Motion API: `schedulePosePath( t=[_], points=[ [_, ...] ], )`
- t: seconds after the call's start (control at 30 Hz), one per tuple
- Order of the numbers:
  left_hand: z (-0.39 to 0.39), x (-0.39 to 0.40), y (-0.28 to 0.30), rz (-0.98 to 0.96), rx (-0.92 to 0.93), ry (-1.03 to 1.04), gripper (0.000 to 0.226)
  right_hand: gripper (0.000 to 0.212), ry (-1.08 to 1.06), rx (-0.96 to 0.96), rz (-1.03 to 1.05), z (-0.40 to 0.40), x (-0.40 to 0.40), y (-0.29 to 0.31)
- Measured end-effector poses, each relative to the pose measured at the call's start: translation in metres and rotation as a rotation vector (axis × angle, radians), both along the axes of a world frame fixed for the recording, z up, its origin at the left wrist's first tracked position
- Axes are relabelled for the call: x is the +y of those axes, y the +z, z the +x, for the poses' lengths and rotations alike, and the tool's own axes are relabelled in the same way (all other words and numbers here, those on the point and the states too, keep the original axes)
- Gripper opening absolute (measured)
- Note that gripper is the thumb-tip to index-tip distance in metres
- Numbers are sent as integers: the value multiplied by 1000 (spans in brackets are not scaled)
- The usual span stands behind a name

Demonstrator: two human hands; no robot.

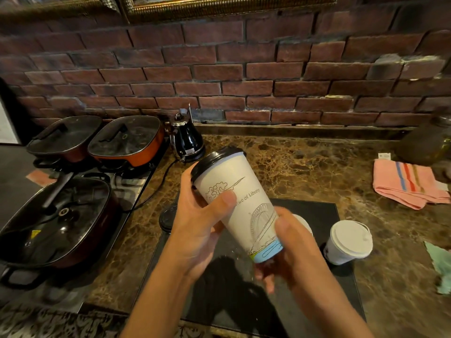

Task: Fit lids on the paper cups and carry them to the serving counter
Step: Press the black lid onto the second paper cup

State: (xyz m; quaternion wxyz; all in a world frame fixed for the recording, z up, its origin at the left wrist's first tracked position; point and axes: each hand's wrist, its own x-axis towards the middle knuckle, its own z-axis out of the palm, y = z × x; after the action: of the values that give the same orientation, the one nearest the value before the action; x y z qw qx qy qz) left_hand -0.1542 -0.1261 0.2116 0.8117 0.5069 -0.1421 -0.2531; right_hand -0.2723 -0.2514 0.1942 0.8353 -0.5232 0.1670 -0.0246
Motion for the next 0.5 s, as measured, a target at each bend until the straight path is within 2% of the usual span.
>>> schedulePosePath(
  t=[0.07,0.13,0.17,0.23,0.33,0.4,0.43,0.47,0.5],
  points=[
    [0,-2,-2,28,-23,17,87,48,-83,-14,-491,0,-3,1],
    [-1,-3,-3,30,-8,15,82,53,-98,-23,-699,0,-3,2],
    [-1,-3,-4,21,2,9,82,52,-102,-26,-712,-1,-3,1],
    [-2,-3,-4,-15,27,-16,92,50,-55,-42,-482,-1,-5,1],
    [-7,-4,-4,-84,89,-67,108,65,130,-50,203,-3,-10,3],
    [-9,-5,-5,-98,100,-79,106,69,289,-10,595,-5,-10,2],
    [-9,-6,-5,-90,91,-70,104,70,312,-5,664,-5,-10,0],
    [-8,-6,-5,-76,79,-56,103,71,287,-1,630,-4,-11,-1],
    [-7,-7,-4,-56,60,-37,103,70,217,-10,472,-3,-12,-2]
  ],
)
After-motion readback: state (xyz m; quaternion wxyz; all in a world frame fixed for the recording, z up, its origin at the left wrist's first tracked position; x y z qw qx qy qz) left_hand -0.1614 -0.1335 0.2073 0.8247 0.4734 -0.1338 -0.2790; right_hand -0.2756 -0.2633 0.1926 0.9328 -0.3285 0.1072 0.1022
